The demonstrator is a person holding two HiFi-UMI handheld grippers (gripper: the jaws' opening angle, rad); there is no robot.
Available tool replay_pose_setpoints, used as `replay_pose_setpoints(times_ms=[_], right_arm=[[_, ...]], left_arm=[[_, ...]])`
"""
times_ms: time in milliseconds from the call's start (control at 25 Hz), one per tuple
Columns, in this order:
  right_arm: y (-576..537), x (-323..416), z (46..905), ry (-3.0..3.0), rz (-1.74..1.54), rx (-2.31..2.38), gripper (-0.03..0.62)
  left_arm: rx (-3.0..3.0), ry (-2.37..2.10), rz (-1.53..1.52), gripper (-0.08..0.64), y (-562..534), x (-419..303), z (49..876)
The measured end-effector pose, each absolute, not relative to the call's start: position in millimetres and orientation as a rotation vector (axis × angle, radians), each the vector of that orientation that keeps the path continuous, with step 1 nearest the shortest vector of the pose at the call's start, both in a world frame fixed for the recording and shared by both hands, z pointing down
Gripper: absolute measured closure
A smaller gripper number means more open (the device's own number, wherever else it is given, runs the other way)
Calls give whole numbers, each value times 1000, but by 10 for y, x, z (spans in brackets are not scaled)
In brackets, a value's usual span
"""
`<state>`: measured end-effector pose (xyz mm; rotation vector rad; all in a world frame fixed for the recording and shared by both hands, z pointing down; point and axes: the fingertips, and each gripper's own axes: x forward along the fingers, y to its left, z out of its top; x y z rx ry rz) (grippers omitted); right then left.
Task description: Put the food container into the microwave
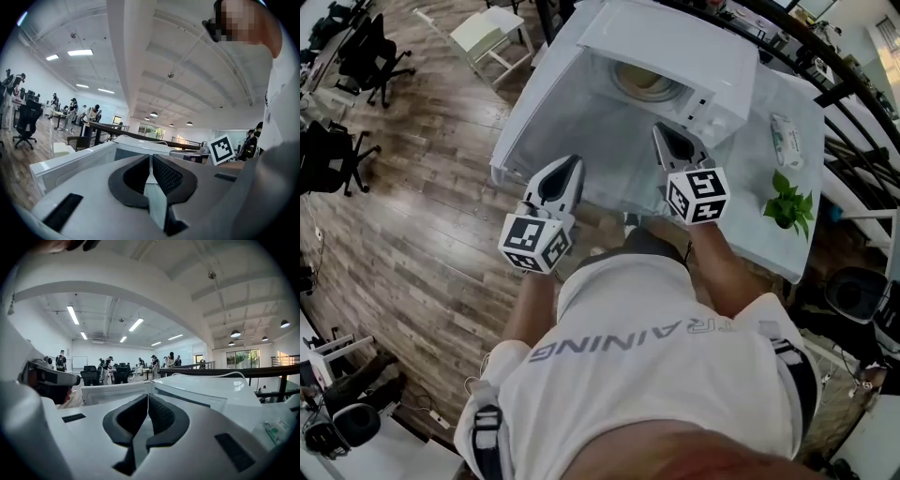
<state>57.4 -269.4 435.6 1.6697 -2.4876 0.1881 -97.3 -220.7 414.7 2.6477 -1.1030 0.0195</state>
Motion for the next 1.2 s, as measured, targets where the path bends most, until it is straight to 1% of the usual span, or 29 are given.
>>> replay_pose_setpoints(times_ms=[200, 440, 1200], right_arm=[[-2443, 648, 4051, -2520, 102, 1716, 569], [-2334, 724, 3926, -2515, 49, 1746, 569], [-2347, 587, 4040, -2540, 96, 1681, 569]], left_arm=[[2658, -1103, 4, 511, -2165, -969, 4137], [2677, -1076, -8, 511, -2128, -902, 4114], [2668, -1070, -19, 511, -2111, -920, 4133]])
